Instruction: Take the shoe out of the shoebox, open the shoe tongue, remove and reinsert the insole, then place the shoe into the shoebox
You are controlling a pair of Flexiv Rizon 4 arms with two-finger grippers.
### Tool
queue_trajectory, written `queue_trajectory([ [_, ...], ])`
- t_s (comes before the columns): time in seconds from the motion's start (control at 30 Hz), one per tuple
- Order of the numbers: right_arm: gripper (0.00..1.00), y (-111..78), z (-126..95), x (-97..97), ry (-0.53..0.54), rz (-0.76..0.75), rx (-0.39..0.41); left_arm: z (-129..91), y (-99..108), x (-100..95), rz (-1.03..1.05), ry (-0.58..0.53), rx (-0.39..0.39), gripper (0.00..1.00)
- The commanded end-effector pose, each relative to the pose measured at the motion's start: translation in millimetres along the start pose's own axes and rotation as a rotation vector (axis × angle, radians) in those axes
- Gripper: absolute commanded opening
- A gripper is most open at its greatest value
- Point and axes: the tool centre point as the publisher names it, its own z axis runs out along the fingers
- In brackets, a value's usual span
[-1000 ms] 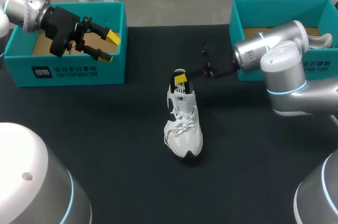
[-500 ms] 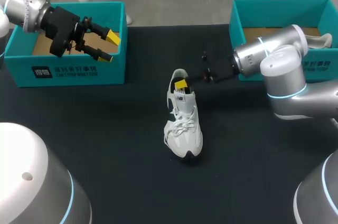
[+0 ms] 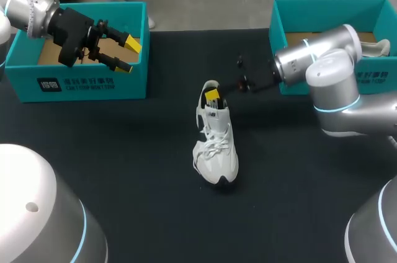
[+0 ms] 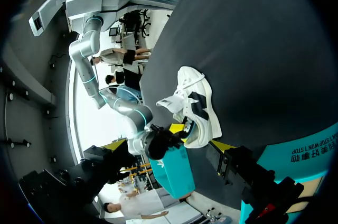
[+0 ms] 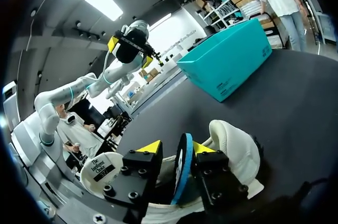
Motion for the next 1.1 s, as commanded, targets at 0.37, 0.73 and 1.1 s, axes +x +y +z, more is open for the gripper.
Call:
queue_trajectory([
  [0.37,0.43,7.1,-5,3.8,-0.023,-0.012,0.005,0,1,0.3,0.001,0.002,0.003,1.00],
  [0.73,0.44,4.0,-11,6.2,-0.042,-0.007,0.002,0,1,0.3,0.001,0.002,0.003,1.00],
  [1.1,0.02,10.5,-6,2.8,-0.032,-0.023,0.006,0,1,0.3,0.001,0.002,0.003,1.00],
])
